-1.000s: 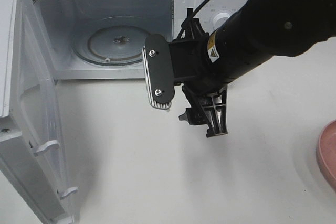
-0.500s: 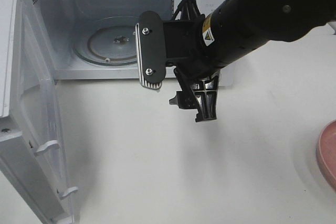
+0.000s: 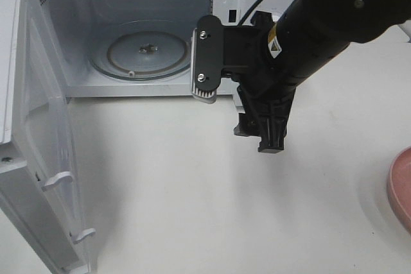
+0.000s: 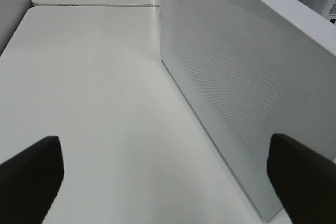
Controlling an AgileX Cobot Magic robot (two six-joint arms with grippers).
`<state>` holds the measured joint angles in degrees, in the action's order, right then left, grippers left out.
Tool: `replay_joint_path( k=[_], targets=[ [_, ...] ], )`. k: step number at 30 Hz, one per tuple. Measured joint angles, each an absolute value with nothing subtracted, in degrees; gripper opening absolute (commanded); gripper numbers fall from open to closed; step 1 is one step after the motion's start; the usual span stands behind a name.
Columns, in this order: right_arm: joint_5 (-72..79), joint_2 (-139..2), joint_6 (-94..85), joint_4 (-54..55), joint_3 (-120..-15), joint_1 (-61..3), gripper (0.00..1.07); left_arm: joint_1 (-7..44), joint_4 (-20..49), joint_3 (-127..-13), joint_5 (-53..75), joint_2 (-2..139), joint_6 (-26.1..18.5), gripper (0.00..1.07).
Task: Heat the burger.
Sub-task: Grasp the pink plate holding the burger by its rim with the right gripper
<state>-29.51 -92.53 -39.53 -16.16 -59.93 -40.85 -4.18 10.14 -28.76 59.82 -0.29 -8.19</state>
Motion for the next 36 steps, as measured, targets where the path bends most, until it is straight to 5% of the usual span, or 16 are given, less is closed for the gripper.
replay_joint_path(
  k=[14, 36],
  targets=[
    [-34.95, -89.38, -31.74, -16.27, -58.5, -32.31, 0.76, -4.18, 10.14, -28.76, 59.82, -0.29, -8.19, 0.98],
    [-34.55, -76.38, -21.03, -14.21, -38.27, -17.36, 0.76, -4.18, 10.14, -28.76, 59.82, -0.29, -8.19, 0.98]
  ],
)
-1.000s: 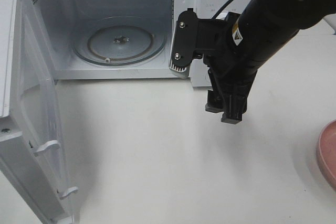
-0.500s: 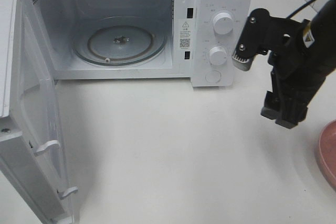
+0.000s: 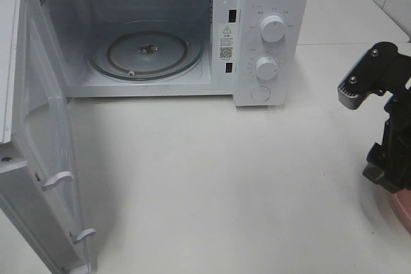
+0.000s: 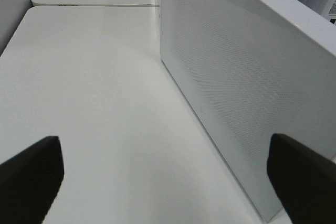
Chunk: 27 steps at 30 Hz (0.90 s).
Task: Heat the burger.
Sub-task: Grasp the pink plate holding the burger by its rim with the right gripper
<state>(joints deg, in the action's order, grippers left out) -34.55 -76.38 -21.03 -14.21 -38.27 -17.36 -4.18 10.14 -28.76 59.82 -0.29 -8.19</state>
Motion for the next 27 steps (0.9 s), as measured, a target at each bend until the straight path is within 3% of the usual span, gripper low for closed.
replay_joint_path(
  k=[18, 27],
  targets=[
    [-33.75, -76.66, -11.0, -13.06, -32.49, -11.52, 0.76, -4.18, 10.14, -28.76, 59.82, -0.29, -8.19, 0.98],
    [-32.26, -85.83, -2.58, -13.12, -32.37, -11.0, 0.76, -4.18, 10.14, -28.76, 59.82, -0.29, -8.19, 0.98]
  ],
)
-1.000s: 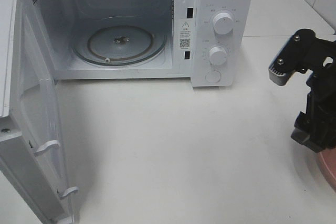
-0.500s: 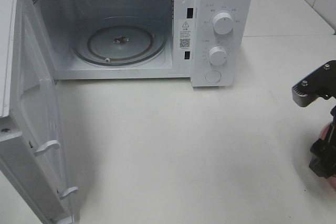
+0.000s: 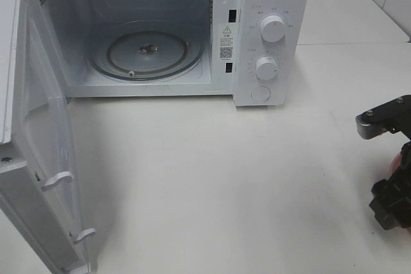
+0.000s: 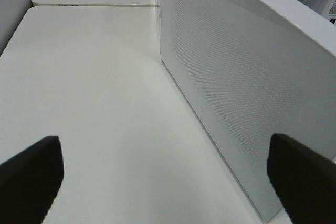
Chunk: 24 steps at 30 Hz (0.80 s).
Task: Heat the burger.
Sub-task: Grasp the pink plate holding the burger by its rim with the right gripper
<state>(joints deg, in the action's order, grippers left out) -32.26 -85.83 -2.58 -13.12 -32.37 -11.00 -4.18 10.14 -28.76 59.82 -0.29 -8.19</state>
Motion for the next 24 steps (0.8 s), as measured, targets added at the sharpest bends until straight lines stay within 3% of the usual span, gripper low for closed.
replay_joint_path(
  k=[20, 24],
  targets=[
    [-24.92, -95.8, 6.19, -16.84, -32.43, -11.0, 0.76, -4.18, 10.14, -28.76, 59.82, -0.29, -8.19, 0.98],
    [-24.58, -95.8, 7.1, -16.96, -32.43, -11.0, 0.68, -4.18, 10.14, -28.76, 59.82, -0.29, -8.19, 0.98]
  ],
)
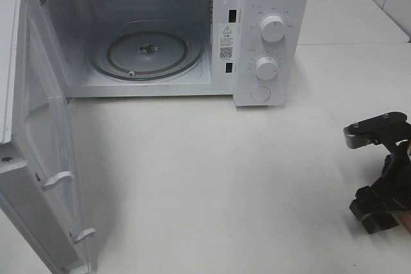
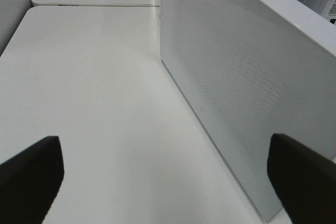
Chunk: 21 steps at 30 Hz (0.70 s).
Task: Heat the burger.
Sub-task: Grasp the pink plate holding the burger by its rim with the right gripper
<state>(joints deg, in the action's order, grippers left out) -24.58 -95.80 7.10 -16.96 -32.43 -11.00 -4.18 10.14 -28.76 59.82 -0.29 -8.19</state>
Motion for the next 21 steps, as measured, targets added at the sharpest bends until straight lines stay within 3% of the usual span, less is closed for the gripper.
replay_joint_path(
  k=[2, 4, 5, 6, 7, 8, 10, 11, 13, 21],
  targets=[
    [-24.41, -95.8, 7.1, -16.96, -32.43, -11.0, 0.64, -4.18, 10.14, -28.76, 59.82, -0.29, -8.19, 0.98],
    [-24.18, -95.91, 7.62, -16.96, -32.43, -11.0, 0.47, -4.18, 10.14, -28.76, 59.82, -0.29, -8.19, 0.98],
    [-24.18, -95.91, 7.62, -16.96, -32.43, -11.0, 0.47, -4.18, 10.14, -28.76, 59.82, -0.29, -8.19, 0.98],
    [-24.35, -96.03, 8.31, -17.02, -32.43, -11.0, 0.34, -4.18, 10.14, -28.76, 59.82, -0.29, -8.19, 0.98],
    [-24.35, -96.03, 8.31, -17.02, -32.43, -11.0, 0.34, -4.18, 10.14, -28.76, 59.82, -0.29, -8.19, 0.98],
    [-24.81, -96.09, 9.05, -17.65, -32.43, -11.0, 0.21, -4.18, 10.14, -28.76, 59.82, -0.29, -8.19, 0.98],
    [-24.92, -96.09, 9.22, -18.05, -32.43, -10.89, 0.14, -4.18, 10.14, -28.76, 59.82, -0.29, -8.19, 0.98],
    [-25.21, -96.09, 9.63, -18.68, -32.49, -10.89, 0.05, -4.18, 10.14, -28.76, 59.82, -0.29, -8.19, 0.98],
    [-25.5, -95.97, 10.03, -18.85, -32.49, -10.89, 0.0, -4.18, 10.14, -28.76, 59.82, -0.29, -8.19, 0.98],
    [-26.3, -95.8, 11.86, -18.62, -32.66, -10.89, 0.0, -4.18, 10.14, -28.76, 59.82, -0.29, -8.19, 0.98]
  ],
)
